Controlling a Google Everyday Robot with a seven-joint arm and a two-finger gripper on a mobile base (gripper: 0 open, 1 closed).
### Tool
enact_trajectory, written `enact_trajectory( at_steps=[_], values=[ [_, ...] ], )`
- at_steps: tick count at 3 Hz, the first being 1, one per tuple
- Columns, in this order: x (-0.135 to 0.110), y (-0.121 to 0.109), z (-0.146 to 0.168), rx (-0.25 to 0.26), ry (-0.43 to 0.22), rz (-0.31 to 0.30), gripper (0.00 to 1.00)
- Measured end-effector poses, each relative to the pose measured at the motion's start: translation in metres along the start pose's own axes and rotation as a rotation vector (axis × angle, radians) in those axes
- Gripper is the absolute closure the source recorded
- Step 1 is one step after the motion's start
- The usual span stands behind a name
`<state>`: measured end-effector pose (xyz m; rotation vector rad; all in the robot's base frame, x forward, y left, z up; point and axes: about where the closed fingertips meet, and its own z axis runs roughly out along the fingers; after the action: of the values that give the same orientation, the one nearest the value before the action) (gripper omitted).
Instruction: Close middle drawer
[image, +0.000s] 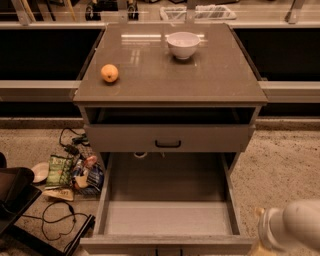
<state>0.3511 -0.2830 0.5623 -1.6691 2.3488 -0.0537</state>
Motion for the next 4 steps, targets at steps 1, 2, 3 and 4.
enact_trajectory(
  at_steps=[1, 2, 3, 4],
  values=[
    [0.035, 0.034, 0.071, -0.031, 0.017, -0.001, 0.5],
    [0.061, 0.06, 0.129, -0.041, -0.015, 0.002, 0.73],
    [0.067, 0.075, 0.169, -0.053, -0.055, -0.013, 0.96],
    [0.064, 0.079, 0.192, -0.058, -0.082, -0.036, 1.0]
  ],
)
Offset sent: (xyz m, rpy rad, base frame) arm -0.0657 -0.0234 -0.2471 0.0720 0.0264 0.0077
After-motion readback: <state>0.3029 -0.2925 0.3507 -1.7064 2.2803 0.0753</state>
